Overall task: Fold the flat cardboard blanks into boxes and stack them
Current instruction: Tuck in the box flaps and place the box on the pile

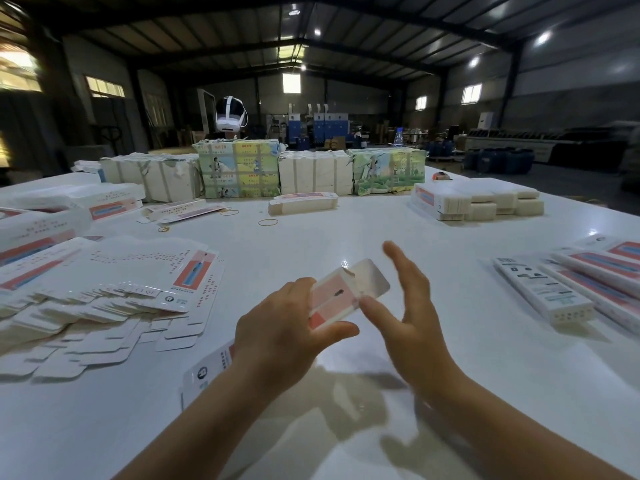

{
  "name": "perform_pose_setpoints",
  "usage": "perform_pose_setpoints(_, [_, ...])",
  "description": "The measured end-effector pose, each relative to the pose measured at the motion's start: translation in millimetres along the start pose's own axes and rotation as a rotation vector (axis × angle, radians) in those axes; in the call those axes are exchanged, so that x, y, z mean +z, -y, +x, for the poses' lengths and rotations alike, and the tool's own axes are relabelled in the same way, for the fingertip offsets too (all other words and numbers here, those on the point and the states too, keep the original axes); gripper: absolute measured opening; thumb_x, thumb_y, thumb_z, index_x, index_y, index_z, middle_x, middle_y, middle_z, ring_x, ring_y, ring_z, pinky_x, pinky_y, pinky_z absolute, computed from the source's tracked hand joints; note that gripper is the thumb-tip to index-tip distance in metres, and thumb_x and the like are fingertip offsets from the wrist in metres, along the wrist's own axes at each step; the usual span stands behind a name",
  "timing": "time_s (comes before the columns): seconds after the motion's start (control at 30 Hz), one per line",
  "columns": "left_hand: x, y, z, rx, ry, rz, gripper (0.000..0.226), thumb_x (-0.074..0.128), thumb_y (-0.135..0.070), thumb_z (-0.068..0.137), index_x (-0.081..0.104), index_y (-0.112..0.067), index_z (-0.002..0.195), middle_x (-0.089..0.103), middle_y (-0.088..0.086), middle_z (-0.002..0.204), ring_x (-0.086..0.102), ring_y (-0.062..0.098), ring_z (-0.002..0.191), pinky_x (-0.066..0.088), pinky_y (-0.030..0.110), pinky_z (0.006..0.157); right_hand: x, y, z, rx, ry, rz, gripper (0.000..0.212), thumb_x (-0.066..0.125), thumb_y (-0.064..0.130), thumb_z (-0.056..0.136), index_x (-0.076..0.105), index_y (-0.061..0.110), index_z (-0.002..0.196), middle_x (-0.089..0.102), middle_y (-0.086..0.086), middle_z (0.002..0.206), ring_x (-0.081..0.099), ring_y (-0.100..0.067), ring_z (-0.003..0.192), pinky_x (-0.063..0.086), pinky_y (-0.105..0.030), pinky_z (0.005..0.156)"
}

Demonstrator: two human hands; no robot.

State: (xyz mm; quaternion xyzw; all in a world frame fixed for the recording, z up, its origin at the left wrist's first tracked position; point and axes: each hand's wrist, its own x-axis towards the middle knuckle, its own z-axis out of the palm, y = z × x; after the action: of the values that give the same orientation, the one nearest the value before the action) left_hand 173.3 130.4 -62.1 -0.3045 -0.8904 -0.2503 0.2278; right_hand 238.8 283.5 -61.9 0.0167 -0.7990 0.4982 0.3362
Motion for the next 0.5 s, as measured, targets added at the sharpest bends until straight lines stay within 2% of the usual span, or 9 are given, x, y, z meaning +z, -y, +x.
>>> perform_pose_setpoints(0.03, [0, 0, -1, 0.003, 0.002, -0.001, 0.074, 0.023, -0.09, 0.057, 0.044, -0.04, 0.107, 0.052, -0.021, 0.092, 0.053, 0.004, 0.073, 0.045, 0.017, 0.058, -2, -2, 3, 0.094, 0.019, 0.058, 0.071, 0.066, 0.046, 0.074, 0.028, 0.048, 0.134, 0.034, 0.025, 0.139, 0.033, 0.006, 0.127, 0.026, -0.008, 0.103])
perform_pose_setpoints(0.1, [0, -1, -1, 0.007, 0.012, 0.005, 0.075, 0.023, -0.09, 0.057, 0.044, -0.039, 0.109, 0.052, -0.021, 0.093, 0.053, 0.005, 0.074, 0.047, 0.017, 0.059, -4, -2, 7, 0.324, 0.148, 0.39, 0.077, 0.079, 0.037, 0.064, 0.042, 0.031, 0.132, 0.055, 0.007, 0.131, 0.053, -0.01, 0.119, 0.04, -0.03, 0.103])
perform_pose_setpoints(0.17, [0, -1, -2, 0.013, 0.015, 0.027, 0.076, 0.025, -0.089, 0.058, 0.044, -0.038, 0.112, 0.049, -0.021, 0.093, 0.052, 0.005, 0.075, 0.049, 0.017, 0.06, -5, -5, 10, 0.413, 0.216, 0.651, 0.051, 0.073, 0.021, 0.066, 0.061, 0.011, 0.114, 0.069, -0.011, 0.106, 0.067, -0.023, 0.1, 0.052, -0.036, 0.087])
perform_pose_setpoints(0.23, [1, -3, -2, 0.011, 0.015, 0.049, 0.077, 0.026, -0.087, 0.058, 0.044, -0.037, 0.114, 0.05, -0.019, 0.095, 0.052, 0.006, 0.076, 0.05, 0.018, 0.062, -3, -6, 8, 0.306, 0.16, 0.503, 0.02, 0.067, 0.007, 0.079, 0.068, 0.013, 0.099, 0.072, -0.01, 0.092, 0.069, -0.025, 0.089, 0.056, -0.033, 0.078])
perform_pose_setpoints(0.27, [1, -4, -2, 0.008, 0.016, 0.056, 0.077, 0.026, -0.086, 0.059, 0.044, -0.036, 0.114, 0.053, -0.018, 0.097, 0.052, 0.006, 0.076, 0.05, 0.02, 0.064, -1, -7, 5, 0.21, 0.106, 0.343, 0.016, 0.063, 0.007, 0.086, 0.07, 0.019, 0.095, 0.072, -0.003, 0.087, 0.069, -0.02, 0.084, 0.056, -0.03, 0.076])
perform_pose_setpoints(0.33, [1, -9, -3, 0.007, 0.009, 0.092, 0.078, 0.022, -0.086, 0.059, 0.044, -0.034, 0.112, 0.056, -0.015, 0.099, 0.052, 0.006, 0.076, 0.05, 0.023, 0.065, 1, -5, -1, -0.005, 0.048, 0.013, 0.019, 0.053, 0.017, 0.094, 0.068, 0.029, 0.097, 0.07, 0.012, 0.083, 0.065, -0.008, 0.081, 0.049, -0.013, 0.071])
perform_pose_setpoints(0.37, [1, -12, -4, 0.006, -0.001, 0.129, 0.077, 0.019, -0.087, 0.061, 0.045, -0.033, 0.11, 0.056, -0.014, 0.097, 0.051, 0.008, 0.075, 0.047, 0.023, 0.063, 3, -3, -4, -0.073, 0.047, -0.129, 0.022, 0.046, 0.024, 0.096, 0.066, 0.028, 0.106, 0.07, 0.015, 0.09, 0.064, -0.005, 0.084, 0.043, -0.007, 0.071])
perform_pose_setpoints(0.43, [2, -19, -4, -0.008, -0.029, 0.206, 0.074, 0.018, -0.084, 0.064, 0.046, -0.03, 0.106, 0.056, -0.012, 0.093, 0.045, 0.01, 0.072, 0.038, 0.024, 0.058, 8, -2, -7, -0.155, 0.032, -0.325, 0.043, 0.034, 0.028, 0.092, 0.061, 0.016, 0.123, 0.069, 0.002, 0.106, 0.063, -0.013, 0.091, 0.035, -0.003, 0.074])
perform_pose_setpoints(0.5, [1, -24, -5, -0.023, -0.062, 0.239, 0.069, 0.023, -0.075, 0.067, 0.049, -0.024, 0.106, 0.057, -0.007, 0.09, 0.043, 0.012, 0.07, 0.033, 0.024, 0.057, 12, -2, -8, -0.239, -0.007, -0.393, 0.046, 0.034, 0.023, 0.091, 0.056, 0.009, 0.129, 0.068, -0.006, 0.109, 0.064, -0.02, 0.092, 0.035, -0.005, 0.077])
